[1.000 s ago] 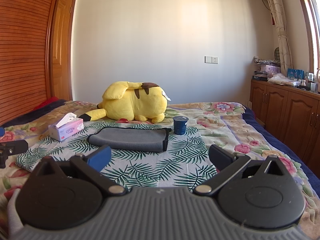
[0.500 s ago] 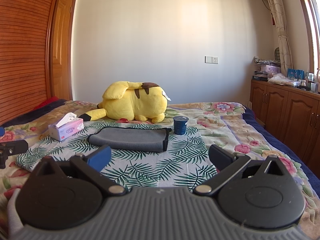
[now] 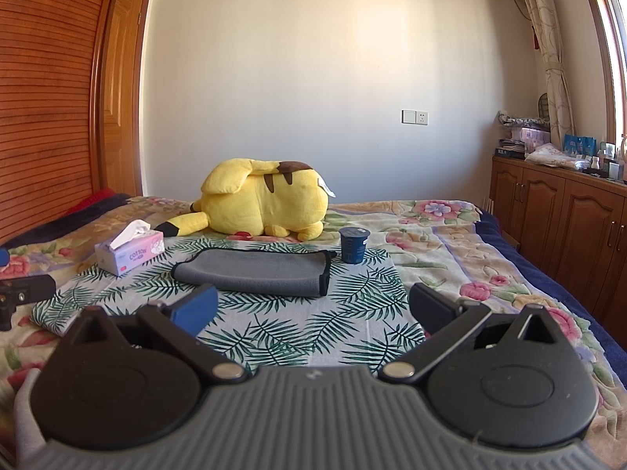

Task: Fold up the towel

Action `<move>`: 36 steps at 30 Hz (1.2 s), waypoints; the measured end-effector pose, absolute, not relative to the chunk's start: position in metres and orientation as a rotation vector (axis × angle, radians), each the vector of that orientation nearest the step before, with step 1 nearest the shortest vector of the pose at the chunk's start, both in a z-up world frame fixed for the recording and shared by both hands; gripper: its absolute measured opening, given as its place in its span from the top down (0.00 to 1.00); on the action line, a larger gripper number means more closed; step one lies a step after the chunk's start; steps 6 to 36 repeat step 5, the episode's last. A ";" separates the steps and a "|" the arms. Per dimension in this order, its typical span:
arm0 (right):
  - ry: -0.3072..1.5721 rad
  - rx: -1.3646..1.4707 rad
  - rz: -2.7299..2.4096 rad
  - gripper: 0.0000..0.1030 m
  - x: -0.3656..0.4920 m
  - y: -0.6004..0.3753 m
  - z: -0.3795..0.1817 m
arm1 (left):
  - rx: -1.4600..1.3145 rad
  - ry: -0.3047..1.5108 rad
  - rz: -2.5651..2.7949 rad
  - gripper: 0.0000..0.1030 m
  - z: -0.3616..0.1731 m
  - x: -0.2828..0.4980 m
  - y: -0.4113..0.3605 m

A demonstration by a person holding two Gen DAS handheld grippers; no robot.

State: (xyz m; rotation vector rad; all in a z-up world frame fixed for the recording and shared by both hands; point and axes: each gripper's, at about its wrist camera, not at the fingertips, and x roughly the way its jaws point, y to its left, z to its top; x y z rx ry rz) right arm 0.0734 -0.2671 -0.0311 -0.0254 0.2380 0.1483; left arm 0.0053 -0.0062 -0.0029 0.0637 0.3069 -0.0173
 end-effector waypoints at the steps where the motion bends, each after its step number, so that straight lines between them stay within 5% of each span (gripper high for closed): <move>1: 0.238 -0.025 0.148 0.00 0.073 -0.267 -0.031 | 0.064 0.307 -0.017 0.16 -0.003 0.005 -0.006; 36: 0.239 -0.026 0.149 0.00 0.073 -0.267 -0.031 | 0.068 0.308 -0.017 0.16 -0.004 0.005 -0.006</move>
